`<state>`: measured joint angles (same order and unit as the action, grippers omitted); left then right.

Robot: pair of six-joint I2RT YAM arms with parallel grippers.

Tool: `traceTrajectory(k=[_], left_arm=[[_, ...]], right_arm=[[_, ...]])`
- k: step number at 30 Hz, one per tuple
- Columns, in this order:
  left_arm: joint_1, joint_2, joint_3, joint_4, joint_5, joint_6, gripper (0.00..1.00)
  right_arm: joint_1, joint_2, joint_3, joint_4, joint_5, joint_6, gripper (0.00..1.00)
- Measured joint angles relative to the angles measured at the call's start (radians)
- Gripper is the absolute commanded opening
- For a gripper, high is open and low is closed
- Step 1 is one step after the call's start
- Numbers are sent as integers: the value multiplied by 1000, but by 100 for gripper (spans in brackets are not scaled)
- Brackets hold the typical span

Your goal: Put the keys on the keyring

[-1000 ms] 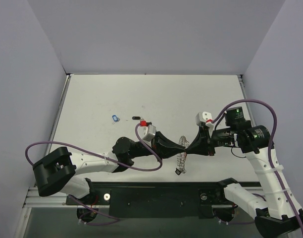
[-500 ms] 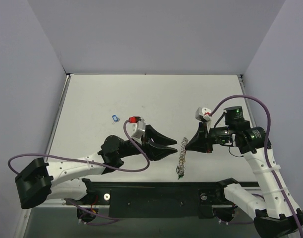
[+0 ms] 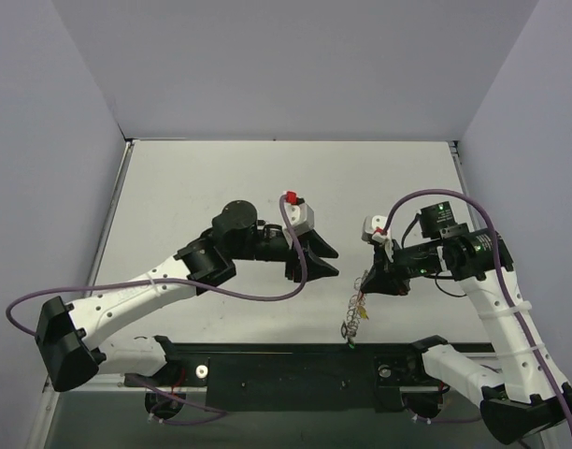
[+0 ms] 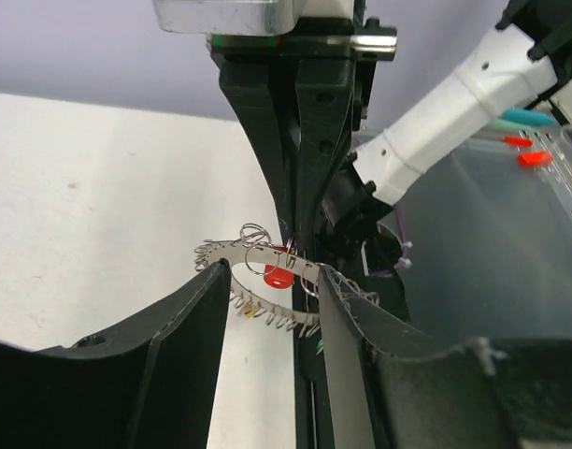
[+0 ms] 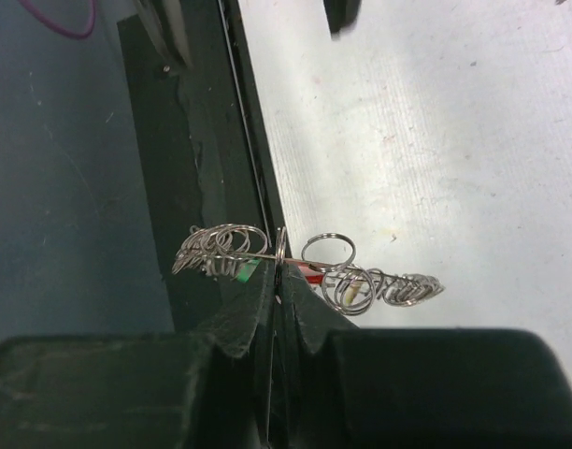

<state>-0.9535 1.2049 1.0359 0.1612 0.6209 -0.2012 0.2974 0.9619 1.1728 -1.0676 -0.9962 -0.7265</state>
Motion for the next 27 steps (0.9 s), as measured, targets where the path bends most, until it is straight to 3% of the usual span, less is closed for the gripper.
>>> traceTrajectory(k=[7, 15, 27], left_arm=[[-83, 159, 58, -89, 44, 130, 45], [-114, 223, 59, -13, 76, 151, 32], [-124, 256, 50, 118, 77, 109, 32]], right_arm=[[6, 35, 11, -97, 32, -87, 0], [4, 21, 11, -117, 38, -116, 0], [-8, 17, 11, -120, 24, -121, 0]])
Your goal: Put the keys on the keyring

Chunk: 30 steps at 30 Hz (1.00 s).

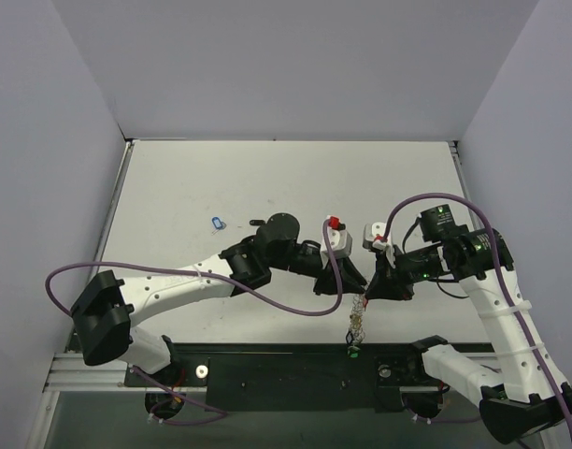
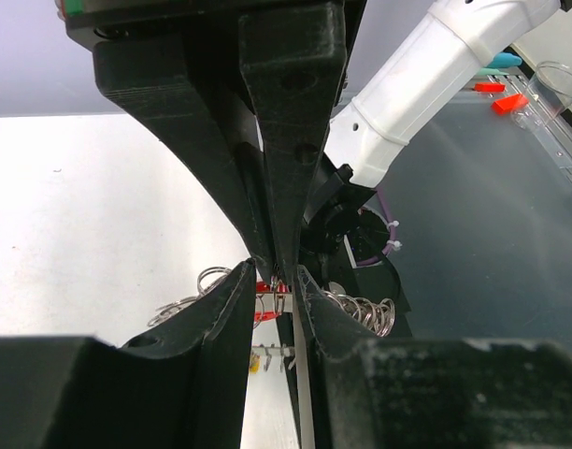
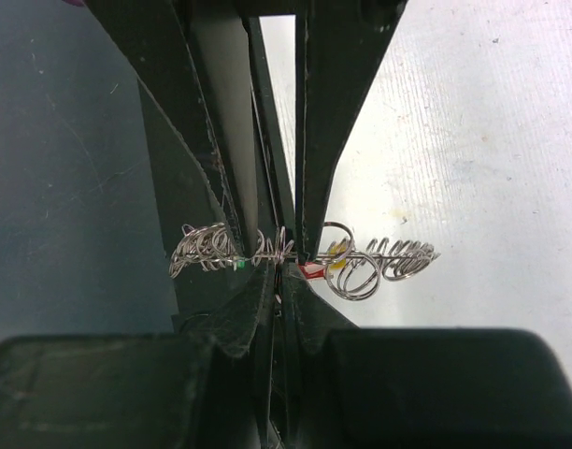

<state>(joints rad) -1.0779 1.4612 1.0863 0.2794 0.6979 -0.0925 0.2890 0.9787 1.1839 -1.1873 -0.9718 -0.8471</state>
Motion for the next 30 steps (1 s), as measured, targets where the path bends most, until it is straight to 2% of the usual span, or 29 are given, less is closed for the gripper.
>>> traceTrajectory(k=[9, 15, 17, 20, 24, 26, 27, 29, 30], left_arm=[[-9, 19, -1, 9, 12, -2, 31], [-12, 26, -1, -2, 14, 2, 26], [-12, 26, -1, -9, 15, 5, 19], [-13, 27, -1, -15, 18, 8, 0], [-13, 30, 0, -16, 29, 20, 0], [-13, 30, 1, -16, 29, 19, 0], [-13, 30, 1, -14, 28, 18, 0], [-13, 29, -4, -7, 19, 0, 0], [-13, 25, -18, 11, 11, -13, 0]], right_arm=[[-8, -1, 0, -2, -13, -1, 0], [-9, -2, 0, -6, -13, -3, 0], [-9, -2, 0, -7, -13, -3, 0], [-9, -2, 0, -13, -17, -3, 0], [-9, -4, 0, -23, -20, -3, 0], [-11, -6, 0, -23, -21, -3, 10], [-15, -9, -1, -21, -23, 3, 22], [-29, -21, -9, -9, -39, 17, 37], [-42, -30, -17, 6, -56, 18, 41]])
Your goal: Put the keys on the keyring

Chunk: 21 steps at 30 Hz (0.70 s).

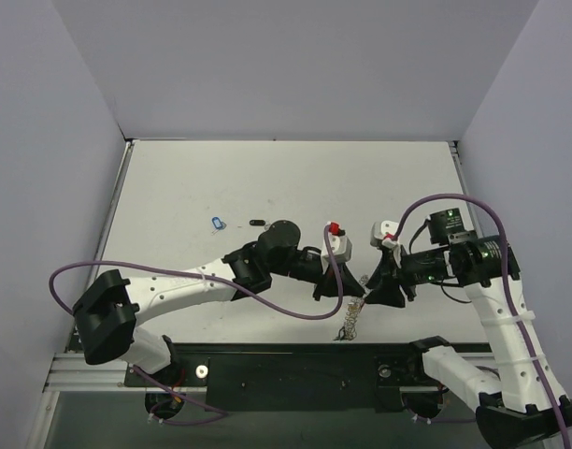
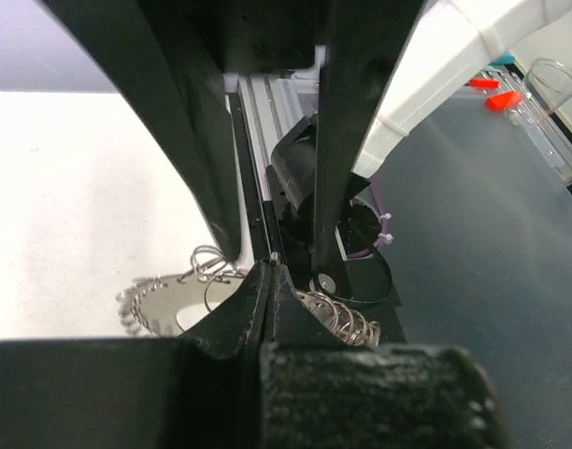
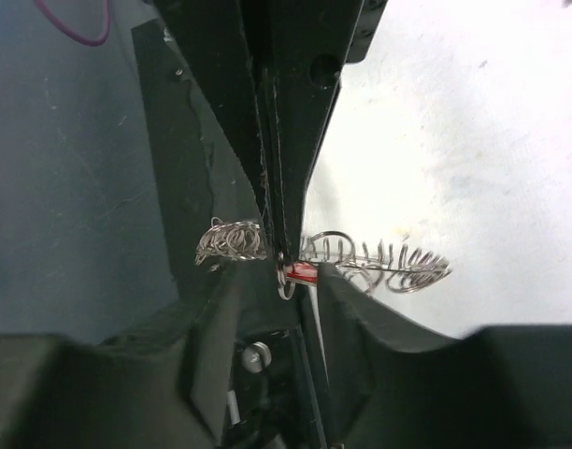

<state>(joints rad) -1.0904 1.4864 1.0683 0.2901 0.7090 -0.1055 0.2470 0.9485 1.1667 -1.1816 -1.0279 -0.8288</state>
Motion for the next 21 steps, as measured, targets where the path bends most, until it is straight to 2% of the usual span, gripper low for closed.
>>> traceTrajectory(k=[1, 3, 10, 19, 21], left_arm=[[0, -9, -33, 37, -18, -25, 0], [-1, -36, -105, 107, -45, -76, 0], [-30, -124, -369, 448, -242, -256, 0], [-55, -127, -439, 789, -408, -389, 0], [-56, -126, -439, 835, -423, -401, 0]], right_arm=[[-16, -11, -8, 13, -17, 5, 46], [-48, -35, -23, 31, -50, 3, 49], [-161, -115, -53, 56, -207, -27, 51], [-168, -92, -85, 48, -290, -124, 52], [-168, -85, -84, 38, -292, -148, 56]])
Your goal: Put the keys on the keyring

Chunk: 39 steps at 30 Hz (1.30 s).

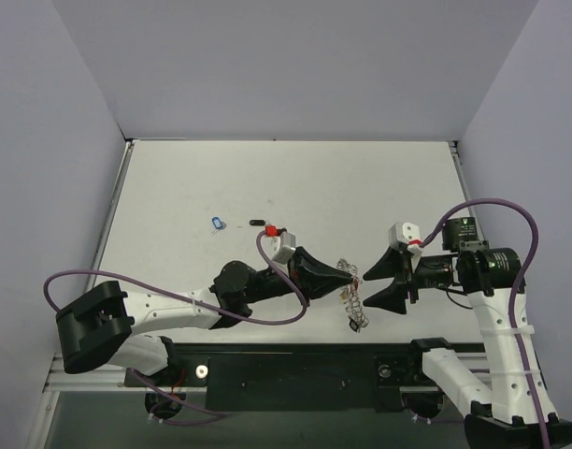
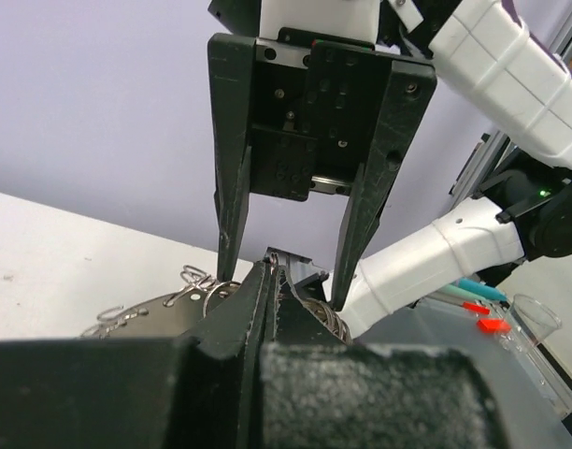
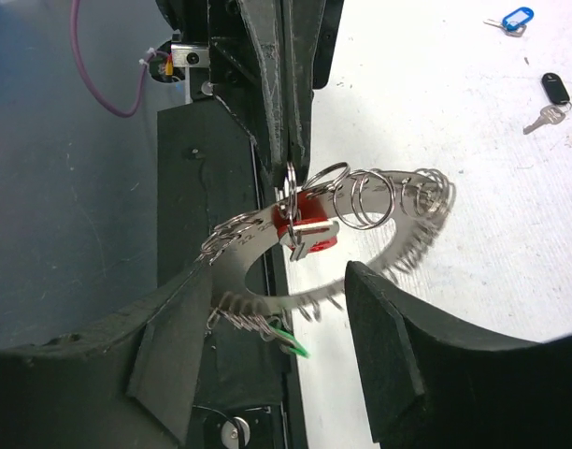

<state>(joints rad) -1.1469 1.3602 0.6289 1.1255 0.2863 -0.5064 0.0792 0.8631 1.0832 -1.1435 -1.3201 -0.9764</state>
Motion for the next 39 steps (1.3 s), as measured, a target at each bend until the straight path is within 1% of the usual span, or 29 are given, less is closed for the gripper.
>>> traceTrajectory(k=[4, 9, 14, 19, 21, 25, 28, 31, 35, 37, 39], left_arm=[[-8, 0, 0, 30, -20, -6, 0], [-11, 0, 0, 28, -39, 3, 0], [-11, -3, 0, 6, -39, 30, 0], [-11, -17, 0, -36, -24, 63, 0], [-11, -21, 0, -42, -22, 70, 0], [-11, -22, 0, -44, -21, 74, 0], [-13, -22, 0, -38, -23, 74, 0], [-19, -22, 0, -21, -29, 74, 0], [-30, -24, 0, -19, -37, 97, 0], [-37, -32, 0, -39, -48, 121, 0], [-46, -48, 0, -63, -60, 148, 0]], right_arm=[[0, 13, 19, -21, -19, -14, 59], [-2, 0, 52, -31, -32, -19, 59], [-7, -15, 52, -47, -38, -47, 52], [-6, -5, 52, -75, -54, -84, 52], [-6, 0, 52, -100, -58, -116, 53], [-6, -2, 52, -146, -60, -229, 53], [-6, -10, 55, -166, -60, -273, 55], [-9, -9, 82, -174, -61, -304, 57], [-27, -9, 121, -178, -63, -389, 59], [-40, -8, 127, -179, -64, -390, 58], [-50, -5, 135, -180, -65, -347, 55]])
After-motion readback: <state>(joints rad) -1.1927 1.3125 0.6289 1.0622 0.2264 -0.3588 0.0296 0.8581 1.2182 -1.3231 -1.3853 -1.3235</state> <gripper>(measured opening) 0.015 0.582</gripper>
